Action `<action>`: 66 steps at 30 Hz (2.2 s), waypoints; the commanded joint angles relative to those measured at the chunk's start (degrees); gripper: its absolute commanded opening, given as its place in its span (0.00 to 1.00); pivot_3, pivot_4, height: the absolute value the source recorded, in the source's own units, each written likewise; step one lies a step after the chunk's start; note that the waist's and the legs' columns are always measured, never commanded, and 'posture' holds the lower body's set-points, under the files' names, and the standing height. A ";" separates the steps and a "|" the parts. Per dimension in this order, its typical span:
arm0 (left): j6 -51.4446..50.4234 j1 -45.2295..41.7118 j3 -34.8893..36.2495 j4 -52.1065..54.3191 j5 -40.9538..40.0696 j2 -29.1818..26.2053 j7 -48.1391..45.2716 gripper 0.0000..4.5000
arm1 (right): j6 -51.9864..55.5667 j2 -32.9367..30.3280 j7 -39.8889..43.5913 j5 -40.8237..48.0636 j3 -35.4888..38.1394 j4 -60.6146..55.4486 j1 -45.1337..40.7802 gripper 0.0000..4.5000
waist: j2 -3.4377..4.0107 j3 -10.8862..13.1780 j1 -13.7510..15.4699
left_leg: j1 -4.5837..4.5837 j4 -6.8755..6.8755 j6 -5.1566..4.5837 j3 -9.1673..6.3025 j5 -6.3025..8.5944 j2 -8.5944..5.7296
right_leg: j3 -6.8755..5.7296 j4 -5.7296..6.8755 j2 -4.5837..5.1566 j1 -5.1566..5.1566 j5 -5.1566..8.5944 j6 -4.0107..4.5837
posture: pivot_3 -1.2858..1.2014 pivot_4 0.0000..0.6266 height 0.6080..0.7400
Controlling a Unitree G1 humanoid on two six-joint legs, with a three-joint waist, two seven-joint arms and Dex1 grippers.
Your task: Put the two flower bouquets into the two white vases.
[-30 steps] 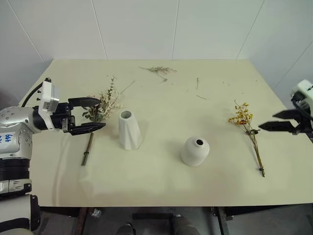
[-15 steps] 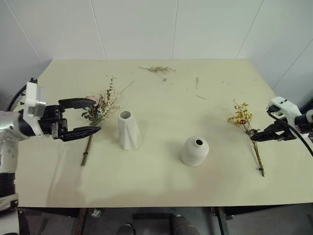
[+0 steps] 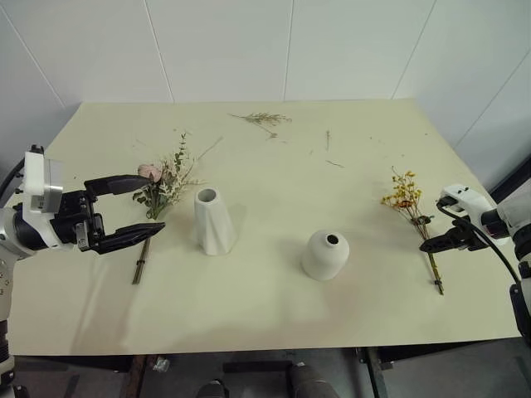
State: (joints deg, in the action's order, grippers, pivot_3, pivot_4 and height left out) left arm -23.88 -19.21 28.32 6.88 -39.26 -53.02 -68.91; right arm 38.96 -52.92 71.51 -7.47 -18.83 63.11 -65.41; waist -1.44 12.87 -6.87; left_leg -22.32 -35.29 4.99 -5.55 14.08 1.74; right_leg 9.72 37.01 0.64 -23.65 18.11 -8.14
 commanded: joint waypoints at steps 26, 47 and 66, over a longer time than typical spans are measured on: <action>5.50 -14.30 -8.49 -12.57 2.77 -1.19 -3.82 1.00 | -3.91 9.94 -16.77 35.91 47.80 -46.67 13.34 0.00 | -0.06 -0.04 -0.98 | -0.04 -0.14 0.00 -0.15 0.00 -0.01 | -0.05 0.12 -0.03 0.09 -0.03 -0.06 | 0.52 0.24 1.00; 8.58 -21.54 -13.72 -26.57 7.29 -3.95 -16.41 1.00 | -5.46 22.28 -20.27 53.03 36.60 -79.42 36.91 0.00 | -0.07 -0.05 0.67 | -0.03 -0.34 -0.01 -0.19 -0.01 -0.01 | -0.08 0.38 -0.08 0.07 0.00 -0.01 | 0.52 0.24 1.00; 9.26 -19.83 -13.64 -26.81 7.67 -2.82 -15.78 1.00 | -1.99 18.99 -25.79 62.64 38.25 -83.25 35.66 0.00 | -0.08 -0.05 1.34 | -0.05 -0.33 -0.01 -0.20 0.00 0.00 | -0.08 0.36 -0.07 0.06 0.02 0.01 | 0.52 0.24 1.00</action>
State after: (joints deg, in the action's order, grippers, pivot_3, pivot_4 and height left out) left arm -15.41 -38.31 13.47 -20.55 -31.52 -55.47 -84.64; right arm 36.72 -32.84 46.57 53.12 17.54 -17.34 -28.80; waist -1.52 12.82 -5.53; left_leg -22.37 -35.61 4.97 -5.75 14.08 1.74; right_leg 9.64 37.37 0.57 -23.59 18.14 -8.12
